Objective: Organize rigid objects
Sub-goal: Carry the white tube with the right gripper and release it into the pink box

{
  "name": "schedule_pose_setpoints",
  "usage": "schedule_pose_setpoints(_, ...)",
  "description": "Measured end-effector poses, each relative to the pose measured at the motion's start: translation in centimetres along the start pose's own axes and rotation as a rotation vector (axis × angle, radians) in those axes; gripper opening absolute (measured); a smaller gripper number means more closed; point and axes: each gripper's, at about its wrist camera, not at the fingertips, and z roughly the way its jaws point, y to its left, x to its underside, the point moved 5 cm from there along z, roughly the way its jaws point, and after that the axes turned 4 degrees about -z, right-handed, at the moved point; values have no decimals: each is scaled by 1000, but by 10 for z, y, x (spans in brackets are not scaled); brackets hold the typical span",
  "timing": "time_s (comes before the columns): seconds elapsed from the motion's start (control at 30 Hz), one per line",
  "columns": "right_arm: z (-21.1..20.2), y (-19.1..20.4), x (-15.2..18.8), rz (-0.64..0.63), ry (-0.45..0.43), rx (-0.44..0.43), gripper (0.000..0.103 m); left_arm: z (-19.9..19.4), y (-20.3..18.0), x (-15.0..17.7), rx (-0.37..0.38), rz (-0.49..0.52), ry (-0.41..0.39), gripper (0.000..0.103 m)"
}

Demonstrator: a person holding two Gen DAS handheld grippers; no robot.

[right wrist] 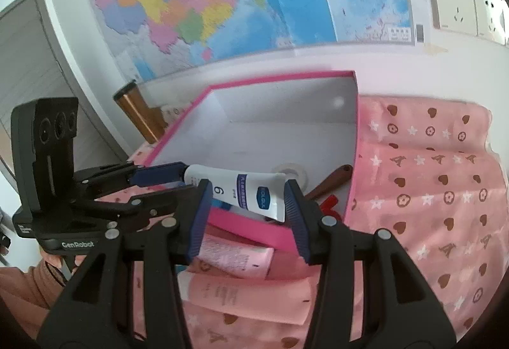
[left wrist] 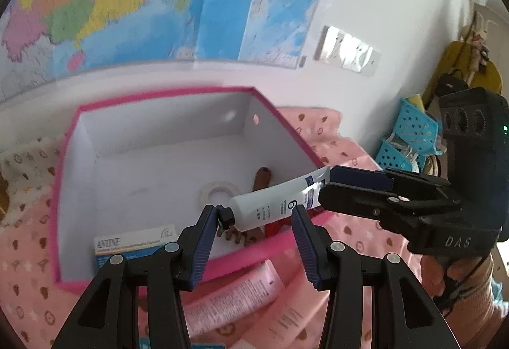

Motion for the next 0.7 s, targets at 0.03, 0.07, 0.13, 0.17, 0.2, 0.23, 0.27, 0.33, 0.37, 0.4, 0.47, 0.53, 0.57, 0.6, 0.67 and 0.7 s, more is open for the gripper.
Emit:
schedule_pose_setpoints(0.03, 5, -5, 0, 0, 14, 13, 50, 6, 2, -1, -2, -9, 11, 48)
schedule_pose_setpoints(0.07, 11, -7, -1, -1, 28, 21, 50, 13, 5, -2, -2, -22, 27, 48)
schedule_pose_setpoints(0.13, 19, -13, 1, 7, 48, 39, 50, 26, 11, -2, 5, -42, 55, 48)
schedule_pose_setpoints(0.17, 23, -15, 1, 5, 57, 48, 50, 30, 12, -3, 5, -50, 64, 48)
schedule_pose_setpoints(0.2, 27, -17, 1, 4, 66, 56, 50, 35, 13, -3, 6, -57, 73, 48)
schedule_pose_setpoints(0.23, 29, -19, 1, 6, 70, 63, 50, 38, 15, -3, 8, -62, 81, 48)
schedule_pose_setpoints(0.27, 31, -21, 1, 6, 74, 73, 50, 43, 16, -3, 4, -71, 91, 48)
schedule_pose_setpoints(0.33, 33, -23, 0, 7, 77, 83, 50, 46, 18, -2, 4, -77, 101, 48)
schedule_pose_setpoints(0.37, 33, -24, -1, 8, 76, 94, 50, 48, 18, -2, 7, -83, 106, 48)
schedule_pose_setpoints(0.4, 33, -24, -2, 10, 71, 98, 50, 49, 18, -2, 9, -85, 107, 48)
schedule_pose_setpoints(0.47, 32, -24, -3, 11, 63, 103, 50, 49, 17, -2, 6, -82, 104, 48)
schedule_pose_setpoints(0.53, 27, -22, -4, 0, 51, 113, 50, 44, 15, 0, 0, -66, 89, 48)
schedule_pose_setpoints(0.57, 24, -21, -3, -1, 44, 111, 50, 42, 15, -1, -3, -60, 83, 48)
schedule_pose_setpoints(0.6, 21, -20, -3, 2, 37, 104, 50, 39, 14, 0, -3, -52, 72, 48)
schedule_pose_setpoints(0.67, 14, -17, -1, 3, 23, 93, 50, 32, 13, 2, -10, -36, 55, 48)
schedule_pose_setpoints(0.7, 11, -16, -1, 2, 16, 88, 50, 26, 13, 4, -11, -25, 41, 48)
